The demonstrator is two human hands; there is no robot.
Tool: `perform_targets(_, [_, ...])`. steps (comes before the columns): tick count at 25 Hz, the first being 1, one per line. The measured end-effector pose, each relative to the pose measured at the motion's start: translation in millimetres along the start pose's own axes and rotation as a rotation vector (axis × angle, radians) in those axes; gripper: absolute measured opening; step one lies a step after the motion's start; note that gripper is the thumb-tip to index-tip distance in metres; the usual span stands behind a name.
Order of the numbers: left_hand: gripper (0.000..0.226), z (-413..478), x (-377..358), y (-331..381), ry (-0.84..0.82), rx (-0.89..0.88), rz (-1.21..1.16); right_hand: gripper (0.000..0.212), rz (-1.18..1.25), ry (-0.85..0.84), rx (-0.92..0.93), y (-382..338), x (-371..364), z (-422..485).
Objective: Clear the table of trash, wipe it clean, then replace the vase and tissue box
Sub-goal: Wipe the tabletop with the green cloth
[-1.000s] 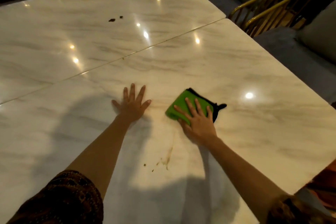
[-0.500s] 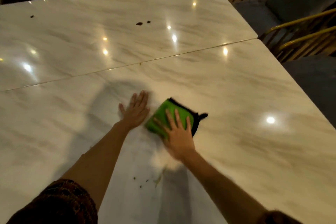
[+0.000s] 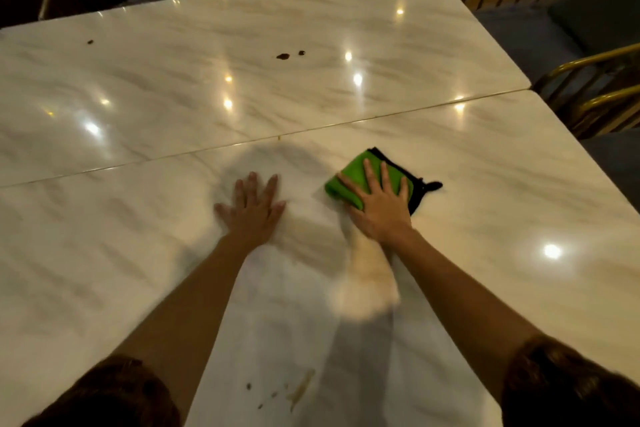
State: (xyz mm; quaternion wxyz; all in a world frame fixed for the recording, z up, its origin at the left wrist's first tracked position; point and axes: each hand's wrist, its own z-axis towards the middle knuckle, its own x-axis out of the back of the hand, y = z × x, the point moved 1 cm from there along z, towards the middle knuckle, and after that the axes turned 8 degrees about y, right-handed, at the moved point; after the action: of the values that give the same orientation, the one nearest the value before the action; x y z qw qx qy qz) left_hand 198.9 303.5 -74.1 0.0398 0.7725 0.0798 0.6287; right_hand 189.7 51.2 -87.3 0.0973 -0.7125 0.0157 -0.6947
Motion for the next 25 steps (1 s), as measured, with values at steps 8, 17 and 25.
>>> perform_targets(8, [0.07, 15.7, -9.4, -4.1, -0.077, 0.064, 0.06, 0.051, 0.078, 0.0, 0.146, -148.4, -19.8, 113.2])
perform_targets(17, [0.103, -2.2, 10.5, -104.1, 0.054, 0.132, 0.001, 0.057, 0.065, 0.085, -0.395, 15.8, 2.5, 115.8])
perform_targets(25, [0.126, 3.3, 13.3, -117.9, -0.098, 0.062, 0.105, 0.055, 0.142, 0.019, 0.061, -211.3, -30.6, 128.7])
